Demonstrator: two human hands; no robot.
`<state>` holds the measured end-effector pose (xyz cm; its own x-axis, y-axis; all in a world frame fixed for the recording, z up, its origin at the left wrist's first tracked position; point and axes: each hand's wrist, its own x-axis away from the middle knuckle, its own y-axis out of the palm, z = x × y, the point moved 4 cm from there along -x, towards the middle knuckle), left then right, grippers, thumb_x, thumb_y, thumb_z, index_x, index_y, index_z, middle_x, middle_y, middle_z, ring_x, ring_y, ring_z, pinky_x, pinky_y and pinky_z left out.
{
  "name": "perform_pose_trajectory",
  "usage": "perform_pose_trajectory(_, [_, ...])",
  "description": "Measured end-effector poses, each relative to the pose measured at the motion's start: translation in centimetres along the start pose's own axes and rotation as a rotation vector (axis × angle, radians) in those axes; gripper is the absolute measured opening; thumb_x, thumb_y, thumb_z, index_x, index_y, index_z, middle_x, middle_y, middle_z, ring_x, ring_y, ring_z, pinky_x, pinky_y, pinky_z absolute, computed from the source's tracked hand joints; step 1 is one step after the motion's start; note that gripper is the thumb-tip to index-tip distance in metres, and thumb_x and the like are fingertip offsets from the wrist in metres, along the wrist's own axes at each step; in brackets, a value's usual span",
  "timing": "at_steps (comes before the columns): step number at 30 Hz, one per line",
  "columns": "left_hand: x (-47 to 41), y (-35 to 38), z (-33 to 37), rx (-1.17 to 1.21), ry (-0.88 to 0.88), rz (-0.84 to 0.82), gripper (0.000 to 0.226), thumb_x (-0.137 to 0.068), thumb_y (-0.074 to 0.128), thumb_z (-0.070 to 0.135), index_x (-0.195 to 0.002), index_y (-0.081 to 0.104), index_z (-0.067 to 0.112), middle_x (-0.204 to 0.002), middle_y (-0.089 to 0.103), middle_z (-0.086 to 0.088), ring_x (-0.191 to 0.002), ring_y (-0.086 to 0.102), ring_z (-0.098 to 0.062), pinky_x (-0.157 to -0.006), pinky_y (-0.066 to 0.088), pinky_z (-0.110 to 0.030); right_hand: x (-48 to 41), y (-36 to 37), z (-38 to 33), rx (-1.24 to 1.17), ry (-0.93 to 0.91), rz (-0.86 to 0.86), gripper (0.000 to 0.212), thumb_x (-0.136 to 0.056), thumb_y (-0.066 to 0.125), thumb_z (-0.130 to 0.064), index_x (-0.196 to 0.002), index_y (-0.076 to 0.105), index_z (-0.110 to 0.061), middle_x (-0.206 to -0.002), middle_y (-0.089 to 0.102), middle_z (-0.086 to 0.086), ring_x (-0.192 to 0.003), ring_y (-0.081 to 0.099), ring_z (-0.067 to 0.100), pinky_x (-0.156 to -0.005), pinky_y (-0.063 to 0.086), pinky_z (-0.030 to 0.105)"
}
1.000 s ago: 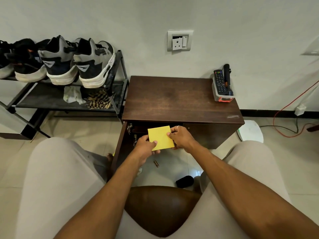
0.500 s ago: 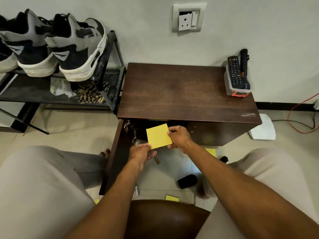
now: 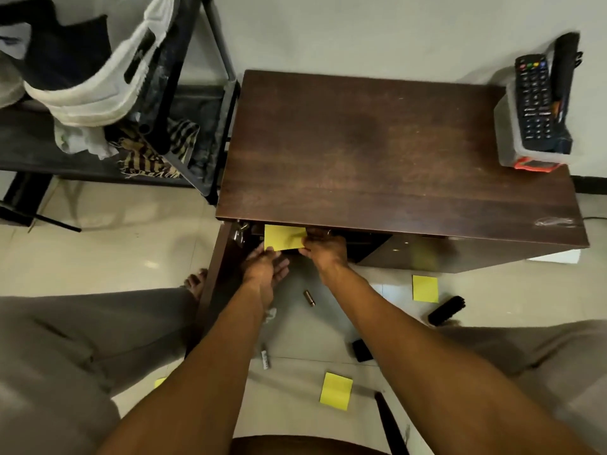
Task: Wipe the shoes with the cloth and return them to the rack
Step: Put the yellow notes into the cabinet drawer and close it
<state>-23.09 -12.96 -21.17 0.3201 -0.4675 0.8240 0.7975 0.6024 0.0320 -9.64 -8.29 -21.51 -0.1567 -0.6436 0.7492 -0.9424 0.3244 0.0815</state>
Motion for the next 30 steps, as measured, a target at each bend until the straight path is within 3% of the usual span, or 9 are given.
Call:
perform_pose_trajectory(3, [-1.2,0.2,-0.5,0.042,-0.044,0.014,0.027,-0.103,0.055,0.006,-0.129,0.058,0.014,-0.097,0.069,-0.006,-0.064,0.071,-0.011,-0.051,0.057,-0.022,-1.1,0.5,1.1,0.051,0.016,0.008,0.015,-0.091,0.064,0.012,-0.098,0.066,-0.001,-0.085,0.066,0.003,-0.070,0.063,0.011,-0.090,0.059,0.039])
perform_pose_trajectory(5, [-1.9,0.6,-0.7,0.048,-0.064,0.027,0.028,-0.103,0.055,0.007,-0.132,0.057,0.005,-0.089,0.066,-0.004,-0.051,0.068,-0.005,-0.049,0.055,-0.019,-1.4,0.3,1.2,0.059,0.014,-0.001,0.016,-0.091,0.065,0.011,-0.106,0.068,0.004,-0.089,0.068,0.006,-0.078,0.066,0.018,-0.096,0.056,0.044])
perform_pose_trajectory(8, [-2.6,1.2,-0.8,0.053,-0.068,0.029,0.034,-0.105,0.052,0.007,-0.139,0.054,0.003,-0.089,0.065,-0.002,-0.064,0.069,-0.009,-0.050,0.055,-0.017,-1.3,0.2,1.0,0.022,-0.007,-0.024,0.028,-0.092,0.061,0.014,-0.120,0.061,0.016,-0.114,0.067,0.022,-0.096,0.061,0.028,-0.082,0.059,0.034])
perform_pose_trajectory(10, [-2.9,1.6,-0.8,0.080,-0.062,0.025,0.037,-0.107,0.047,0.008,-0.144,0.050,0.004,-0.109,0.068,-0.007,-0.092,0.071,-0.018,-0.051,0.053,-0.015,-1.0,0.1,1.0,0.012,-0.021,-0.048,0.030,-0.093,0.059,0.015,-0.123,0.060,0.015,-0.127,0.064,0.026,-0.101,0.063,0.032,-0.068,0.059,0.023])
perform_pose_trajectory(12, [-3.1,1.9,-0.6,0.111,-0.052,0.036,0.037,-0.108,0.046,0.009,-0.145,0.048,0.004,-0.135,0.062,-0.012,-0.114,0.066,-0.023,-0.053,0.053,-0.014,-0.8,0.0,1.2,0.016,-0.030,-0.068,0.030,-0.094,0.059,0.013,-0.124,0.061,0.014,-0.130,0.063,0.028,-0.112,0.064,0.040,-0.063,0.059,0.016])
perform_pose_trajectory(15, [-3.3,1.9,-0.4,0.185,-0.045,0.071,0.036,-0.107,0.049,0.010,-0.142,0.051,0.005,-0.136,0.061,-0.013,-0.110,0.068,-0.023,-0.057,0.056,-0.016,-0.8,-0.3,1.3,0.048,-0.031,-0.079,0.030,-0.095,0.059,0.011,-0.125,0.061,0.012,-0.130,0.062,0.029,-0.120,0.062,0.044,-0.065,0.058,0.015])
perform_pose_trajectory(19, [-3.6,2.0,-0.1,0.278,-0.042,0.053,0.027,-0.106,0.052,0.012,-0.132,0.055,0.006,-0.118,0.063,-0.011,-0.078,0.067,-0.015,-0.054,0.058,-0.017,-1.1,-0.8,1.4,0.106,-0.013,-0.094,0.029,-0.095,0.057,0.013,-0.124,0.060,0.011,-0.119,0.063,0.028,-0.120,0.062,0.045,-0.073,0.060,0.022])
perform_pose_trajectory(23, [-3.7,1.8,-0.2,0.303,-0.051,0.047,0.032,-0.104,0.054,0.012,-0.136,0.054,0.005,-0.121,0.065,-0.012,-0.078,0.068,-0.016,-0.059,0.060,-0.020,-1.1,-1.2,1.3,0.166,0.003,-0.128,0.033,-0.097,0.053,0.014,-0.130,0.057,0.011,-0.131,0.059,0.030,-0.120,0.061,0.046,-0.097,0.053,0.036])
perform_pose_trajectory(30, [-3.9,1.7,0.0,0.320,-0.050,0.028,0.024,-0.104,0.055,0.009,-0.127,0.056,0.010,-0.129,0.064,-0.012,-0.081,0.069,-0.015,-0.069,0.060,-0.022,-0.3,-1.8,0.9,0.140,0.010,-0.144,0.033,-0.098,0.054,0.012,-0.130,0.056,0.010,-0.127,0.060,0.030,-0.115,0.064,0.045,-0.092,0.055,0.034])
